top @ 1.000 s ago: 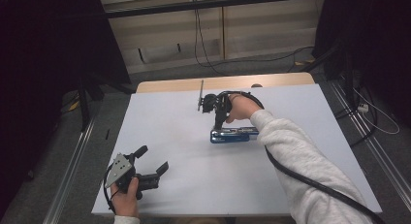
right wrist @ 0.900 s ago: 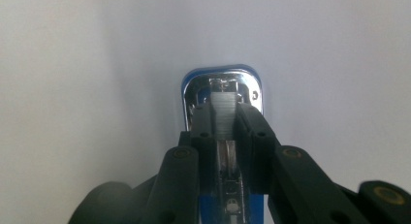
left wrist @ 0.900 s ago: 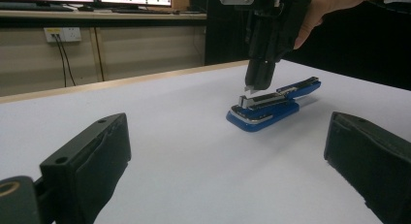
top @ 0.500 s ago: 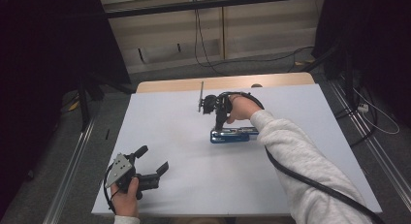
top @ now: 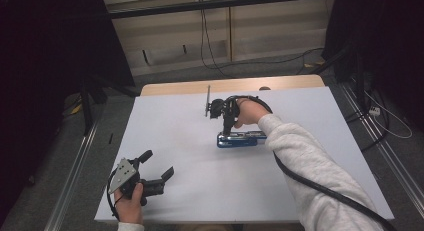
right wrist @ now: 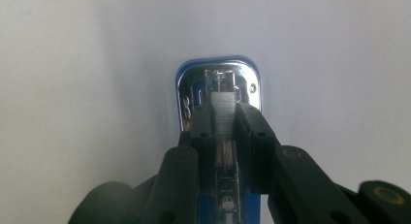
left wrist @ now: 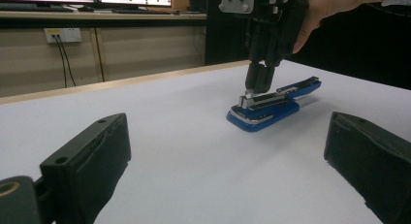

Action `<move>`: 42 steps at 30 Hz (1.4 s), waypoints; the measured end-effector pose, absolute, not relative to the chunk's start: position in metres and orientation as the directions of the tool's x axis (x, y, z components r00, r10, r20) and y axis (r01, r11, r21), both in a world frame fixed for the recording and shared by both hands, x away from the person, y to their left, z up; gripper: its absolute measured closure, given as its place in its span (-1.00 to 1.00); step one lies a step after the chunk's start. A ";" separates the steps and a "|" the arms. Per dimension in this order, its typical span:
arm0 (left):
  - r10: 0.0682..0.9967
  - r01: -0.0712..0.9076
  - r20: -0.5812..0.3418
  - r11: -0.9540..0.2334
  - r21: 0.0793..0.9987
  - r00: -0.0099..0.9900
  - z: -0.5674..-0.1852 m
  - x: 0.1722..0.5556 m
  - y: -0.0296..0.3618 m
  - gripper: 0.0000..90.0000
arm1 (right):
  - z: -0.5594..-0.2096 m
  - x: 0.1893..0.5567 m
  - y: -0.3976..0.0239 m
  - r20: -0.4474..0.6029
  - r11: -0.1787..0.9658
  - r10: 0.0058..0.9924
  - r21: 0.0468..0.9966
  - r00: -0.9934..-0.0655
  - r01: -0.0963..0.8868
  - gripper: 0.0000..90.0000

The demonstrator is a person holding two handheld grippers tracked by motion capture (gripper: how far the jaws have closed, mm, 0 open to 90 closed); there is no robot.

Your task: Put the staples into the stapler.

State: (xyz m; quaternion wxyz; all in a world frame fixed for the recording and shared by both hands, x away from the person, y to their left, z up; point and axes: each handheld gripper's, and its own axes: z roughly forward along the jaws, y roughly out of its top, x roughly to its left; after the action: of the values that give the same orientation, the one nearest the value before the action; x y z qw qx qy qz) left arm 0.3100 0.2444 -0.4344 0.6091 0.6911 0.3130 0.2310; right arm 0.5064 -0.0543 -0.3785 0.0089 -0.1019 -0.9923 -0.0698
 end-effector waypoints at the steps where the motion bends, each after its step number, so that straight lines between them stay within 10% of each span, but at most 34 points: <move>1: 0.714 0.152 -0.063 -0.062 0.986 0.698 -0.434 0.310 0.244 -0.94 | -0.378 0.506 -0.054 0.030 0.969 0.201 0.137 -0.979 0.203 0.76; 42: 0.714 0.150 -0.061 -0.062 0.987 0.698 -0.434 0.310 0.244 -0.94 | -0.381 0.506 -0.050 0.031 0.971 0.194 0.136 -0.980 0.197 0.76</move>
State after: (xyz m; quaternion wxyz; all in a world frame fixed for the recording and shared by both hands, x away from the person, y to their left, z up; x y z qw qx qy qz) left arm 0.3101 0.2444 -0.4342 0.6094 0.6911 0.3125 0.2311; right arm 0.5064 -0.0504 -0.3812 0.0089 -0.0986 -0.9927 -0.0692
